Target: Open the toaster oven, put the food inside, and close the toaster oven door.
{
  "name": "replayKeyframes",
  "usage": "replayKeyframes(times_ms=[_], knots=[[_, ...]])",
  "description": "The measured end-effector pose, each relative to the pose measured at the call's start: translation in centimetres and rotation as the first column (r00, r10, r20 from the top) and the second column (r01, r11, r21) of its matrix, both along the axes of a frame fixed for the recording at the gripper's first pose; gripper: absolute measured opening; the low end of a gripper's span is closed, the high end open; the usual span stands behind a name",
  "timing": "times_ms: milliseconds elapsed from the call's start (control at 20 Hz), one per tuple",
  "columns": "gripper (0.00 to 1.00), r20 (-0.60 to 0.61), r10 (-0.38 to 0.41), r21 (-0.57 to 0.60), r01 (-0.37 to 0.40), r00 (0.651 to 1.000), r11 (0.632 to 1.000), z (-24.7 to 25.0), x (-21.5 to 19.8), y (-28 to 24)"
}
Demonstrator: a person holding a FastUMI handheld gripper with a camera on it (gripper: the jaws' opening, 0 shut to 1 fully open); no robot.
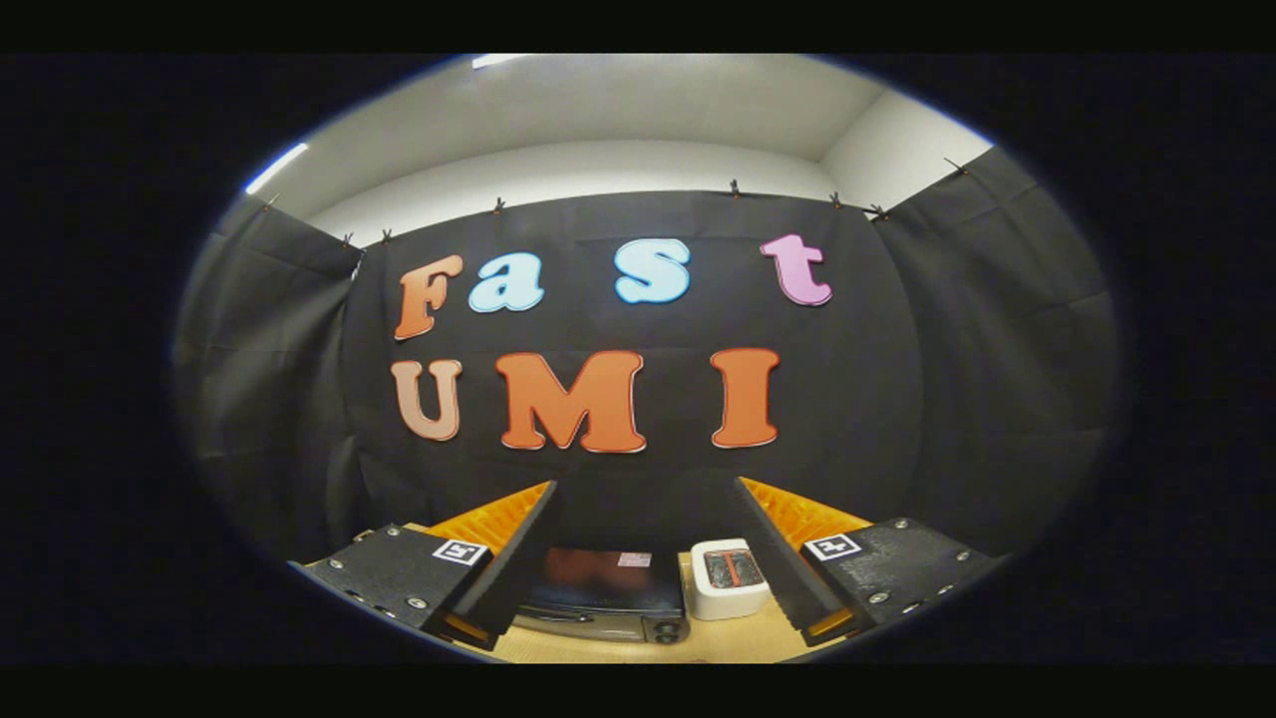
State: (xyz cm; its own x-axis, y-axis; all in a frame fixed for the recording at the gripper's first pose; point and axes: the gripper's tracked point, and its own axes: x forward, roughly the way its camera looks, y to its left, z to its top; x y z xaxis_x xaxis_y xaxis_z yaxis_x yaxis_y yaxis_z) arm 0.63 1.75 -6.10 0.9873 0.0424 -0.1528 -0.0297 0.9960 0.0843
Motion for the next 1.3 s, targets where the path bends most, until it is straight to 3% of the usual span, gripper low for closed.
replayKeyframes(times_ms=[200,450,700,1000,1100,1150,1300], knots=[[1.00,-0.139,0.084,0.058,-0.077,0.987,0.995,-6.5,0.1,4.8],[0.99,-0.316,0.138,0.090,-0.116,0.939,0.989,-15.5,0.4,9.6],[1.00,-0.460,0.131,0.053,-0.120,0.878,0.991,-23.0,0.7,12.5],[0.99,-0.522,0.074,0.016,-0.077,0.850,0.997,-26.8,0.6,13.9],[0.99,-0.574,0.061,0.040,-0.046,0.816,0.998,-28.4,0.0,14.0],[0.99,-0.546,0.046,0.036,-0.032,0.836,0.999,-28.2,0.6,13.8],[0.98,-0.534,0.041,-0.018,-0.060,0.844,0.998,-28.5,0.1,13.8]])
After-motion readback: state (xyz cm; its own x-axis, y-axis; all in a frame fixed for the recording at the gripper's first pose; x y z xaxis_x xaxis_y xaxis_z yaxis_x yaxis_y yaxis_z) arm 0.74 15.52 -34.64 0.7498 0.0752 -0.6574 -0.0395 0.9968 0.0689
